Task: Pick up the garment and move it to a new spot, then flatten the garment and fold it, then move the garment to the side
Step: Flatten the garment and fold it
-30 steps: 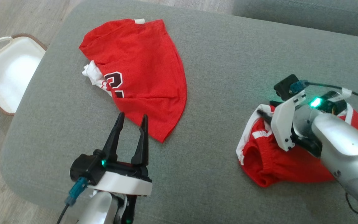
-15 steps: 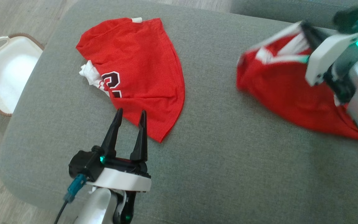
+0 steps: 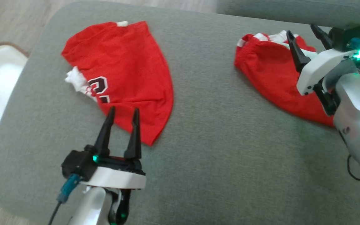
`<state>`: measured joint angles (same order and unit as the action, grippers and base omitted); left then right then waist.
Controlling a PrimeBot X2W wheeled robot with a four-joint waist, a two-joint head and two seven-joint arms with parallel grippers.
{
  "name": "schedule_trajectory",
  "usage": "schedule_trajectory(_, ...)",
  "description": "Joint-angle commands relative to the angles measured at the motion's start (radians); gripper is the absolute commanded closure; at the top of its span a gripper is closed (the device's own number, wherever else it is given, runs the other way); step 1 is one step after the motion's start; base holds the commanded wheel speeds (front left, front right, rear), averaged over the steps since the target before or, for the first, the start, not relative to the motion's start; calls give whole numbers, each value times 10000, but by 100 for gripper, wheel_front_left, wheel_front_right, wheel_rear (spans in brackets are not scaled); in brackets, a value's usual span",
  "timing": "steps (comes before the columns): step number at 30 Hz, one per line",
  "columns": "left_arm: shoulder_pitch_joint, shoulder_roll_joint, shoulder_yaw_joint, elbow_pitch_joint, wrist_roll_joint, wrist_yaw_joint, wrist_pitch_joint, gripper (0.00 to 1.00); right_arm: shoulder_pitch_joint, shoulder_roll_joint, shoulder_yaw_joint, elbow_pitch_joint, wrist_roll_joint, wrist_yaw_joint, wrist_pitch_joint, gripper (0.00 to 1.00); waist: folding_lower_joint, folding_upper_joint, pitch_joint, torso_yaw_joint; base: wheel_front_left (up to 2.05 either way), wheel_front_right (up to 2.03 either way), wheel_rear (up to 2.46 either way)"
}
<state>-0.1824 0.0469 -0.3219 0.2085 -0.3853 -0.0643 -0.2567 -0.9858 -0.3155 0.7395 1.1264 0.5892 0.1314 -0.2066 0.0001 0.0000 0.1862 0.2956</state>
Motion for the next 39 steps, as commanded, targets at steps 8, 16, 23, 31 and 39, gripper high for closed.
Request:
schedule_trajectory(8,-321,33,1006,-580,374,-66,-51,0,1480,566,-2482,-2729,-1340,-7,-546,0,-1,0,-267,-1339,0,0,0)
schedule_trajectory(16,-289,33,1298,-667,637,-243,-51,0,5558,1993,-5791,-6964,-4034,-7,-550,0,-1,0,-355,-2303,0,0,0)
schedule_trajectory(23,-264,33,1350,-579,782,-338,-51,0,7524,2576,-6501,-8651,-4636,-7,-550,0,-1,0,-336,-2727,0,0,0)
schedule_trajectory(31,-347,33,1178,-483,800,-413,-51,0,7407,2640,-6298,-8924,-4911,-7,-551,0,-1,0,-197,-2574,0,0,0)
schedule_trajectory(39,-487,33,840,-431,591,-360,-51,0,6303,1963,-5441,-8057,-5217,-7,-435,0,-1,0,145,-1785,0,0,0)
